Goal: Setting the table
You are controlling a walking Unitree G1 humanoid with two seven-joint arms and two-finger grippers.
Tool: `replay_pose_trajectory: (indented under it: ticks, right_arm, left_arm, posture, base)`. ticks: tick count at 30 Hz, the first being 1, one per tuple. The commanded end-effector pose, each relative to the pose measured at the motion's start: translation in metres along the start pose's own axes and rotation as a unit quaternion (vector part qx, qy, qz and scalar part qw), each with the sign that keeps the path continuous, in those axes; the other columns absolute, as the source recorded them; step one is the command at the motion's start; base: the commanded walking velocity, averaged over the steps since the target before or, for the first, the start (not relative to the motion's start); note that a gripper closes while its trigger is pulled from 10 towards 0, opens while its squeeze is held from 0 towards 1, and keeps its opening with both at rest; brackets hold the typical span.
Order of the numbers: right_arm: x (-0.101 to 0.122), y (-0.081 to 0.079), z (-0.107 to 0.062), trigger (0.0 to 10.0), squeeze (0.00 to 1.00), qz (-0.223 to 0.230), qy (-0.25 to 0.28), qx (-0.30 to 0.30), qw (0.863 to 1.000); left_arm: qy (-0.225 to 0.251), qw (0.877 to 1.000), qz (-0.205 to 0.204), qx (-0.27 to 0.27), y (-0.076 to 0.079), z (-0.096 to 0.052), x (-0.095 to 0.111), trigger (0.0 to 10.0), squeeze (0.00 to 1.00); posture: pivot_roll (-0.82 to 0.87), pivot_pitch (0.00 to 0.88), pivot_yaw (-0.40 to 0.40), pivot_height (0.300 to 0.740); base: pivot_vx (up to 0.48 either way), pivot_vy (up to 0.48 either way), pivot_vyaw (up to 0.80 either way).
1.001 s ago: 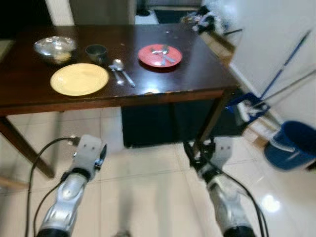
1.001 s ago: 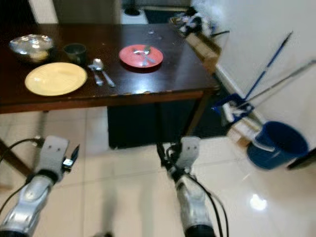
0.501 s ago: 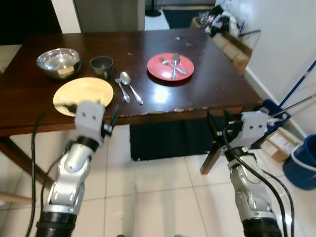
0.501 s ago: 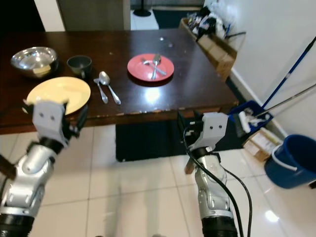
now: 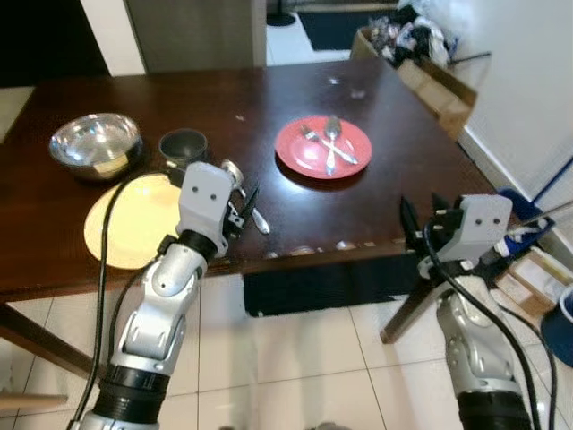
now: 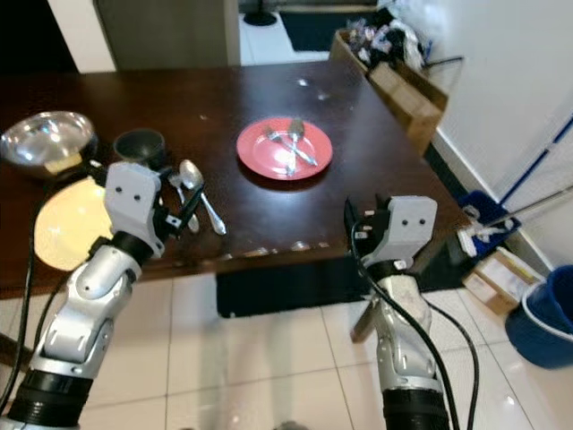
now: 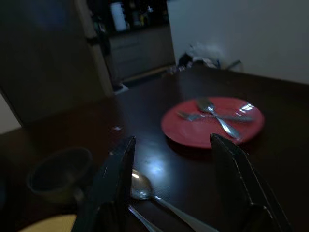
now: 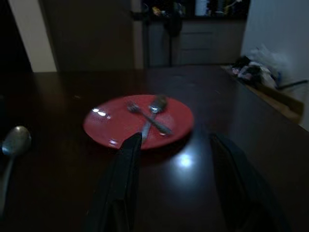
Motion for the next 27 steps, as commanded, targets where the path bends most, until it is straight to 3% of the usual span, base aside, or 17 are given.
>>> replay_pose_trajectory:
  ticks: [1,14,19,27]
  right_arm:
    - [-0.006,0.001,-0.003,10.0,0.00,0.002,-0.012,-0.005,1.000]
    - [-0.006,0.000,0.001,10.0,0.00,0.003,-0.019,-0.005,1.000]
    - [-0.001,0.011,0.005,10.0,0.00,-0.003,-0.030,-0.018,0.999]
    - [0.002,0.045,0.009,10.0,0.00,-0.046,-0.080,-0.032,0.995]
  left_arm:
    - [-0.023,1.000,0.003,-0.006,0.001,-0.005,-0.009,10.0,0.00]
    - [-0.043,0.999,0.007,0.000,-0.006,-0.014,-0.016,10.0,0.00]
    - [-0.048,0.999,0.014,-0.002,-0.007,-0.016,-0.019,10.0,0.00]
    - [-0.055,0.998,0.024,-0.021,-0.008,-0.025,-0.023,10.0,0.00]
  posture:
    - [-0.09,0.026,0.061,0.740]
    - [-0.08,0.029,0.054,0.740]
    - [-0.08,0.027,0.054,0.740]
    - [-0.08,0.027,0.054,0.740]
  base:
    - [0.424,0.000,0.00]
    - [0.420,0.000,0.00]
    - [0.390,0.000,0.00]
    - [0.137,0.000,0.00]
Point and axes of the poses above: a point about 5 cm out from each wrist's last joint towards the gripper, its own z axis pointing out of the wrist towards the gripper, its own x axis along the axis of the wrist's last joint, y = z × x, the point moved 2 cm from there along z, pointing out of the wrist towards the gripper, and after that the axes turned 13 degrees about z, right-handed, at the moved point
